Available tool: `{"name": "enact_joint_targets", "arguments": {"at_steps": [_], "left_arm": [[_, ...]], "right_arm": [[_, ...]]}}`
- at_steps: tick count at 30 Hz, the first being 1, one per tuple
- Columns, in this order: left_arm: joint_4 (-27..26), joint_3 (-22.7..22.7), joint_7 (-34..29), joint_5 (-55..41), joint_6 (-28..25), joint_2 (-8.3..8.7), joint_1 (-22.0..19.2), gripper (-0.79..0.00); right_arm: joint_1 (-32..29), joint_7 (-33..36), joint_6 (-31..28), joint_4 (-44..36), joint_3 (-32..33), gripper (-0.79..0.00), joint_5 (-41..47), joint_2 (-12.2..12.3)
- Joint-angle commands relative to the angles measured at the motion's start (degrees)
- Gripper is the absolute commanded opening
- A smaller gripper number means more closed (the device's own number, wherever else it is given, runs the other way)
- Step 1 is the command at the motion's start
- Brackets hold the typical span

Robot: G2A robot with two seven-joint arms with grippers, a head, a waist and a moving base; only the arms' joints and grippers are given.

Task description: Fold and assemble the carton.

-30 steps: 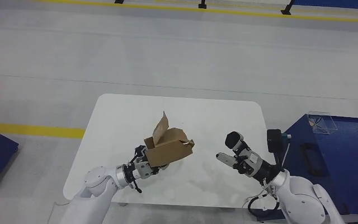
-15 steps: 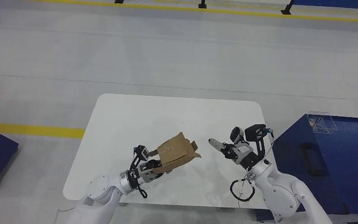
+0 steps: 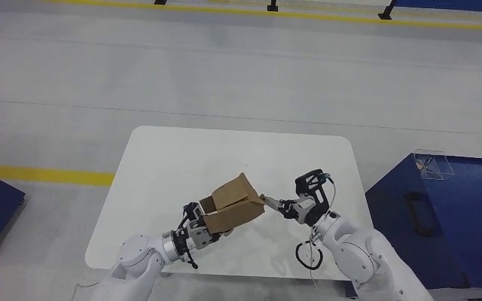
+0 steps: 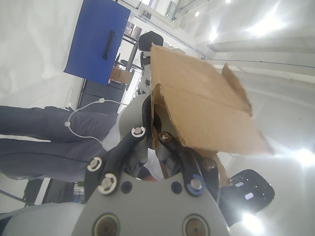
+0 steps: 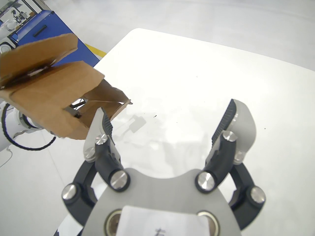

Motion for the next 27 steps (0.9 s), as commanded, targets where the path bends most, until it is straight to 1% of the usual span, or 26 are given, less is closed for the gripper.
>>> {"name": "enact_joint_targets", "arguments": {"at_steps": [1,4,9,18,23,27], "left_arm": [[-0.6,0.1,0.4,0.9,1.6,0.16,0.0,-0.785],[-1.2,0.2,1.1,2.1,2.3,0.32,0.2,-0.785],[-1.7,0.3,0.6,1.6,2.3,0.45,0.3,-0.785],[-2.0,-0.5,0.0,-0.5,1.9,0.68,0.5,-0.785],[-1.7,-0.5,0.5,-0.9,2.0,0.74,0.3,-0.785],[-1.6,-0.5,0.4,-1.2,2.0,0.83,0.3,-0.785]], "right_arm": [[0.4,0.1,0.0,0.4,-0.3,0.0,0.1,-0.1],[0.7,-0.6,0.1,0.7,-0.3,0.0,0.8,-0.3],[1.6,1.5,0.2,1.6,-0.9,0.0,-0.4,-0.5],[2.4,4.1,-0.5,4.2,-4.2,0.0,-1.2,-1.1],[2.6,3.3,-1.1,4.6,-6.0,0.0,-0.6,-1.6],[2.9,1.4,-0.9,4.5,-5.4,0.0,0.8,-1.8]]}}
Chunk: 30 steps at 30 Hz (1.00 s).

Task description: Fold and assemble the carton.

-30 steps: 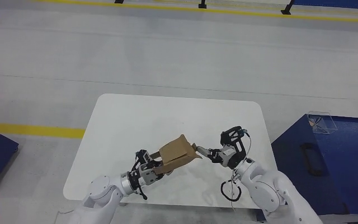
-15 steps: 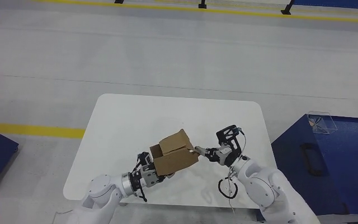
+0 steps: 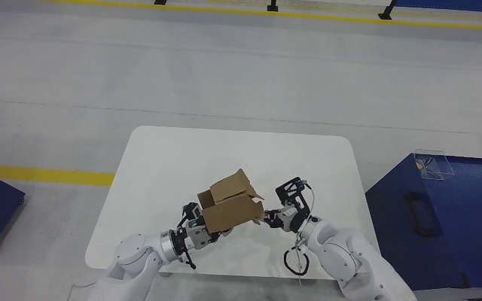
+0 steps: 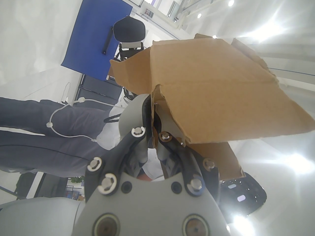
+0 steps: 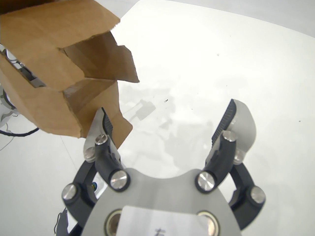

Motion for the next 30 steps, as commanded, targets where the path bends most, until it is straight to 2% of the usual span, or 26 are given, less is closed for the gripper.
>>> {"name": "enact_joint_targets", "arguments": {"at_steps": [1,8,15,23,30], "left_arm": [[0.1,-0.1,0.0,-0.1,-0.1,0.06,0.0,-0.785],[1.0,-0.2,1.5,0.4,-0.7,0.16,-0.4,-0.785],[1.6,0.0,2.4,0.0,-0.3,0.16,-0.9,-0.785],[1.3,0.3,2.2,-0.5,-1.2,0.21,-0.6,-0.785],[1.5,0.1,1.6,-0.2,-2.8,0.35,-0.4,-0.785]], "right_arm": [[-0.1,-1.0,0.0,-0.4,0.9,0.0,0.5,0.0],[-2.8,-2.2,-0.6,-4.1,5.2,0.0,1.2,0.4],[-5.0,-1.1,-1.4,-8.2,5.4,0.0,0.4,0.4],[-3.1,-1.5,-0.4,-6.7,2.6,0.0,-0.8,-0.3],[-3.0,-0.4,0.0,-5.8,6.2,0.0,0.4,-0.1]]}}
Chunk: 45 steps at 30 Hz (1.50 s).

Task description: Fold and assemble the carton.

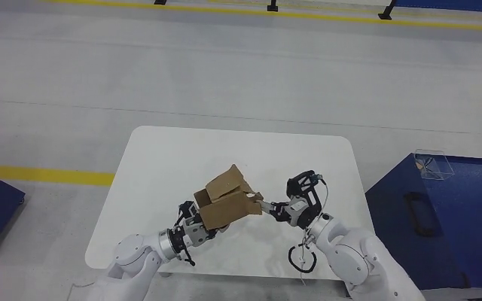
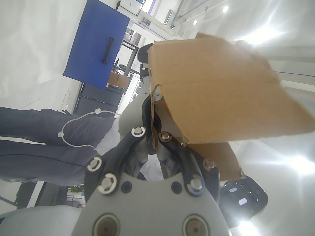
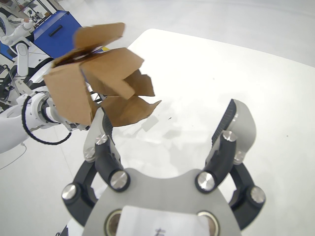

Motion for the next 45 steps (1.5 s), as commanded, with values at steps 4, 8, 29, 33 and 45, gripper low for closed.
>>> {"name": "enact_joint_targets", "arguments": {"at_steps": [4,8,29,33,45], "left_arm": [[-0.1,0.4,-1.0,0.2,-1.1,0.02,0.0,-0.785],[-0.5,0.8,-3.0,0.7,-2.5,0.09,0.0,-0.785],[-2.8,1.8,-9.3,4.8,-8.5,0.8,2.1,-0.785],[-3.0,1.8,-9.9,5.4,-8.8,0.96,2.4,-0.785],[-3.8,2.0,-11.1,5.4,-9.4,1.35,3.3,-0.785]], "right_arm": [[-0.5,0.9,-0.6,0.1,2.9,0.0,0.4,0.2],[-0.6,1.3,-1.1,0.4,3.9,0.0,0.6,0.3],[0.1,1.5,-2.4,2.5,1.7,0.0,-0.3,-0.3],[-0.1,1.3,-2.3,2.0,1.3,0.0,-1.0,-0.4],[-0.3,1.2,-2.4,2.2,-0.3,0.0,-2.2,-0.8]]}}
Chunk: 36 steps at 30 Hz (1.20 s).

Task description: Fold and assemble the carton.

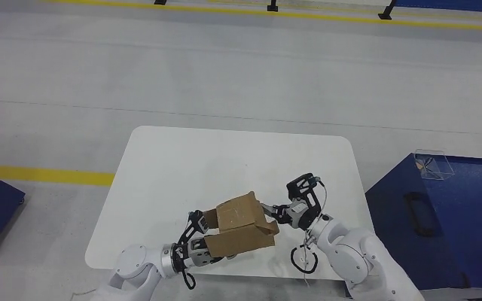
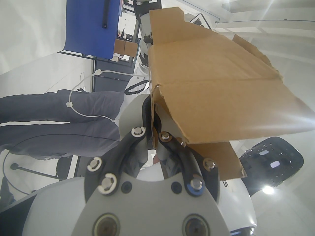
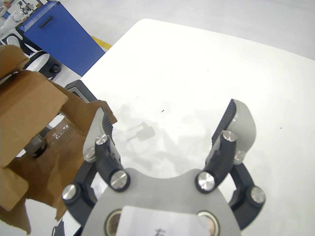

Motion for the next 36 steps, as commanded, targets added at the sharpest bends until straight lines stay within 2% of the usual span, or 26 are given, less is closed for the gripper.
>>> {"name": "enact_joint_targets", "arguments": {"at_steps": [1,11,17,30,36], "left_arm": [[0.0,0.0,-0.1,-0.1,-0.1,0.05,0.0,-0.785],[1.2,0.4,0.0,-3.2,0.5,-0.05,-0.6,-0.785],[0.8,0.6,1.3,-2.9,0.5,-0.07,-0.3,-0.785],[-0.1,1.2,5.5,0.8,-3.3,0.01,0.7,-0.785],[0.0,1.2,6.2,1.5,-3.7,0.06,0.7,-0.785]], "right_arm": [[0.1,-0.1,0.0,0.1,-0.1,0.0,-0.1,-0.1],[-2.1,-2.6,-0.5,-3.0,5.7,0.0,3.2,0.2],[-5.6,-4.7,-3.8,-7.7,7.3,0.0,5.6,0.3],[-3.8,-2.1,-3.5,-4.6,1.2,0.0,2.2,-0.3],[-3.0,-2.4,-3.2,-4.4,1.0,0.0,2.7,-0.5]]}}
